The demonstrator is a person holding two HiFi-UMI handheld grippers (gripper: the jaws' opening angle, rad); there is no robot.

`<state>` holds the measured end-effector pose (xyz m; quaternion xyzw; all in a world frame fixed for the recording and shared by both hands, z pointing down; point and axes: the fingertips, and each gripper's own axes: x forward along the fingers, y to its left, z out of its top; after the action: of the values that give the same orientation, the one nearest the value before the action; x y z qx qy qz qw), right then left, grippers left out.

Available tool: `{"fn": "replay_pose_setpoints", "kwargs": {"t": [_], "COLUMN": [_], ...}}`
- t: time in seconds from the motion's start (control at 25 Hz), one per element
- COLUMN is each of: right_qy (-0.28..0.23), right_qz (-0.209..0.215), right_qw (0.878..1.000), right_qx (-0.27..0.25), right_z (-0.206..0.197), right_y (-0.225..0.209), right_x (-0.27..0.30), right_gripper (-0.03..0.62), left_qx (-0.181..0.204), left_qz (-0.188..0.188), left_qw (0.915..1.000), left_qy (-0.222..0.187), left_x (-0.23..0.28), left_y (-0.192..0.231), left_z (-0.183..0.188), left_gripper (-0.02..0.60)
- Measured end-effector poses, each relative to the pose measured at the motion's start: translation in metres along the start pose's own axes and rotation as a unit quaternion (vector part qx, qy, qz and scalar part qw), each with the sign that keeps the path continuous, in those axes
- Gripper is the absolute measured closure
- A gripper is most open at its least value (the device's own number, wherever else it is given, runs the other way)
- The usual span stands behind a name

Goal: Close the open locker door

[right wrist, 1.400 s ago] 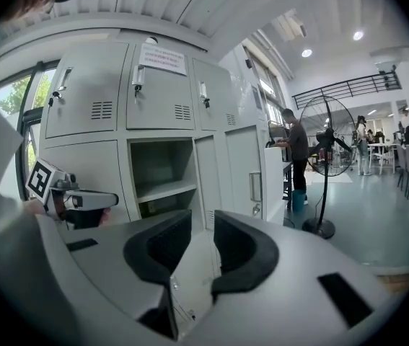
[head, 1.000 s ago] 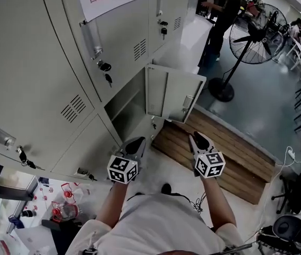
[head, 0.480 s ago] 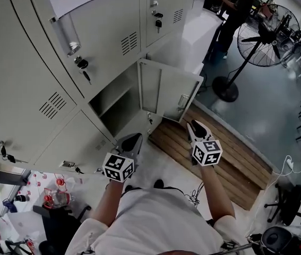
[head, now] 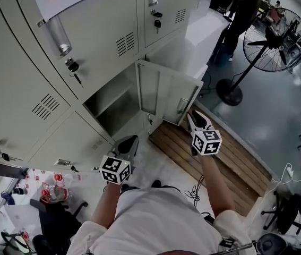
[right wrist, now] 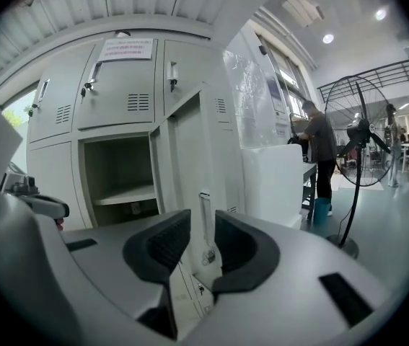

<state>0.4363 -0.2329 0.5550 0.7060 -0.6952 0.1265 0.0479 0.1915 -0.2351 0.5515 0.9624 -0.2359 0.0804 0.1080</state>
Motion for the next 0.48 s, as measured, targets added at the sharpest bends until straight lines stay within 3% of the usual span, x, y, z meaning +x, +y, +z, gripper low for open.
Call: {"fn": "replay_pose_setpoints", "kwargs": {"t": [0.48], "right_qy": [-0.009], "right_qz": [0.038], "right_qw": [0.999], "right_qx": [-0.010], "right_z": [0.013], "right_y": [-0.018], "right_x": [0.031], "right_gripper": [0.463], "left_qx": [-0.010], "left_qz": [0.031], "left_qw": [0.9995], "left_qy": [-0.002], "left_x": [0.015], "left_y": [0.013], "left_z": [0.003], "left_gripper": [0.566]}}
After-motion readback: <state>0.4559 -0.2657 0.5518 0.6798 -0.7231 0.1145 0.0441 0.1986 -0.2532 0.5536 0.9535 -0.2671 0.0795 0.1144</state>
